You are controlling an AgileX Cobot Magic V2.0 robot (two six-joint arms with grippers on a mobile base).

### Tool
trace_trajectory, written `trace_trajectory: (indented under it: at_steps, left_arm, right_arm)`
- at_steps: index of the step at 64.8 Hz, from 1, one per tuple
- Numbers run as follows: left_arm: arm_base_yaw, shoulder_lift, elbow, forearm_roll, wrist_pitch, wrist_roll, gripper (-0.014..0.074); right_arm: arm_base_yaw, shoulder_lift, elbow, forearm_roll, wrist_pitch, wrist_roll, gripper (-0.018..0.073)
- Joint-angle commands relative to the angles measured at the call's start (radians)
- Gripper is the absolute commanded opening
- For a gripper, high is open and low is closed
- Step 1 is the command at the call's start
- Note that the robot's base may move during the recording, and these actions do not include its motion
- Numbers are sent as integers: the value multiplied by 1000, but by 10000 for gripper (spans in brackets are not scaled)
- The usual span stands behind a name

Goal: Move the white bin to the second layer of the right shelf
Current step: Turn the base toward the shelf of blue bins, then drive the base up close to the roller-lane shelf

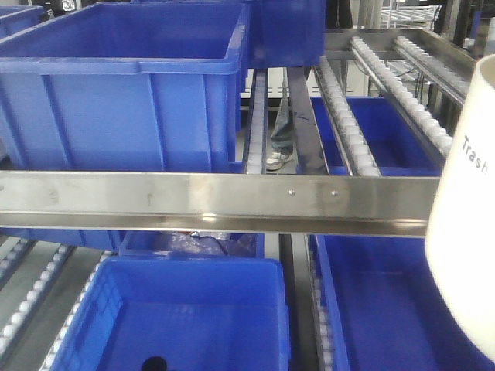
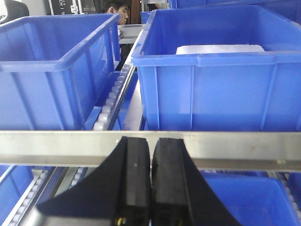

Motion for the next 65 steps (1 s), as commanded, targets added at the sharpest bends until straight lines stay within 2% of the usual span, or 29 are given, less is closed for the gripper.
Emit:
trace_trajectory:
  at_steps: [1, 65]
  left_arm:
    - [0, -15, 37, -6, -84, -3, 85]
    - [0, -15, 37, -6, -84, -3, 85]
  right_arm:
    - [-7, -5, -29, -12, -35, -2, 69]
    - [-7, -5, -29, -12, -38, -2, 69]
